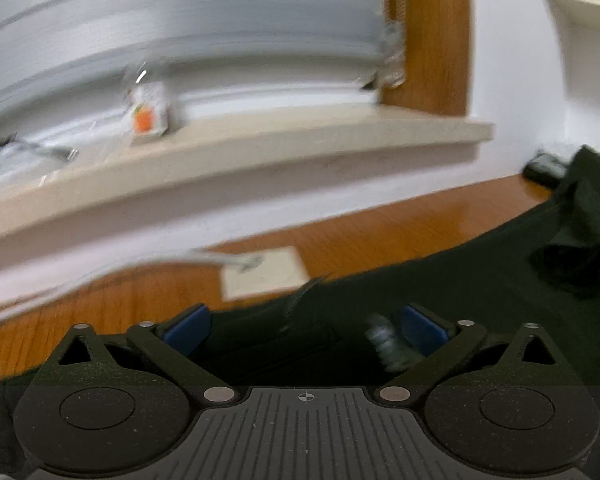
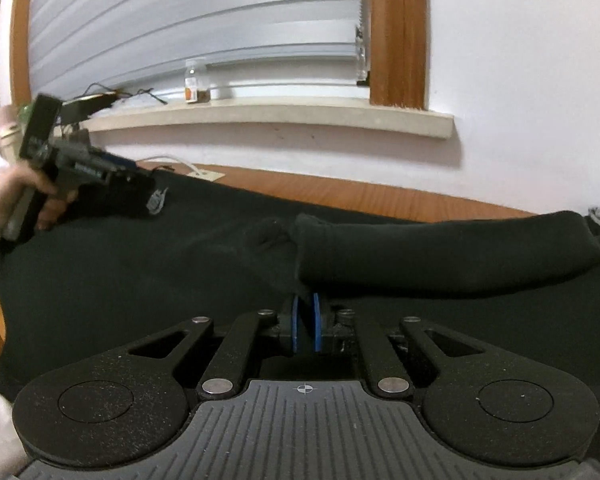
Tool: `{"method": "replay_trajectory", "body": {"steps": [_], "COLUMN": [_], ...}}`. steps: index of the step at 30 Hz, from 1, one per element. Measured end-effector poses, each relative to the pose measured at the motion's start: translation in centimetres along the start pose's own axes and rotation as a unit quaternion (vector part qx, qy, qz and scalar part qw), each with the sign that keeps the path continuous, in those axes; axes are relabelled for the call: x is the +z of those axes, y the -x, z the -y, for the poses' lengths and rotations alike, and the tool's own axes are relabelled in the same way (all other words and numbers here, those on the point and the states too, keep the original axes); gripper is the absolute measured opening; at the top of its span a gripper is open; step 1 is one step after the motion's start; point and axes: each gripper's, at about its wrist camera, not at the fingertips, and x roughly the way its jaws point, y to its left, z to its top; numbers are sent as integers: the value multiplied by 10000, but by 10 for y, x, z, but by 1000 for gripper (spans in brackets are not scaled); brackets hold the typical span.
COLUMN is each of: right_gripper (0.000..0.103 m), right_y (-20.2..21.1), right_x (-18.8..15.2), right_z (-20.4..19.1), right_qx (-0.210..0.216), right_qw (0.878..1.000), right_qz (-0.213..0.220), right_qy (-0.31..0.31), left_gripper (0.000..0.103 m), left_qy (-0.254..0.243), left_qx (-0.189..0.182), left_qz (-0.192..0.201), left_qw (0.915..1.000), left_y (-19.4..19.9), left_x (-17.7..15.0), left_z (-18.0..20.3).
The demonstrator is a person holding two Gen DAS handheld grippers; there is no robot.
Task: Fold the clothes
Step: 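Grasp the sweatpants edge with the right tool while the left tool grasps beside it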
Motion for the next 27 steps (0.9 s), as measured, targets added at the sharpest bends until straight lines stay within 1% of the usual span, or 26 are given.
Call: {"method": "replay_trajectory", "body": {"steps": [3, 4, 6, 7, 8, 11, 13, 16, 18, 19, 20, 22, 23, 26, 27], "right_gripper": [9, 9, 9, 9, 9, 9, 9, 9, 8, 8, 8, 5, 1, 1, 1], "right_y": [-5, -5, -6, -6, -5, -4, -3, -1, 1, 3, 5, 9, 11, 24, 28], "right_x": [-3, -4, -7, -8, -9, -11, -13, -16, -18, -18, -18, -18, -18, -14, -12], "right_z": [1, 1, 0, -1, -1, -3, -2, 0, 1, 2, 3, 3, 4, 4, 2], "right_qx": [-20, -30, -42, -54, -67, -69, -45, -41, -62, -54, -49, -50, -13, 235, 286], "right_qw": [10000, 9999, 9999, 9998, 9998, 9997, 9996, 9993, 9992, 9991, 9990, 9985, 9983, 9966, 9958], "right_qz": [63, 90, 129, 149, 170, 237, 289, 359, 398, 421, 444, 536, 570, 769, 842], "right_qy": [50, 64, 72, 78, 84, 75, 39, -17, 17, 38, 56, 98, 122, 172, 215], "left_gripper": [98, 96, 88, 80, 77, 78, 83, 83, 77, 67, 44, 16, 15, 15, 15], "left_qy": [-38, -57, -241, -333, -425, -698, -871, -1127, -1246, -1213, -1176, -986, -945, -858, -777], "left_qx": [-678, -904, -1358, -1583, -1803, -2286, -2429, -2333, -2208, -2206, -2209, -2362, -2344, -2286, -2381], "left_qz": [280, 366, 330, 312, 289, 1, -216, -518, -653, -747, -843, -1016, -947, -696, -674], "left_qw": [9973, 9952, 9899, 9863, 9823, 9710, 9659, 9645, 9651, 9649, 9645, 9613, 9629, 9672, 9658], "left_y": [10, 13, 9, 7, 5, -13, -29, -52, -66, -72, -78, -89, -88, -75, -68], "left_x": [18, 23, 35, 42, 47, 55, 55, 52, 51, 51, 51, 53, 56, 75, 84], "left_z": [31, 42, 78, 96, 113, 162, 189, 214, 219, 218, 217, 207, 203, 189, 182]}}
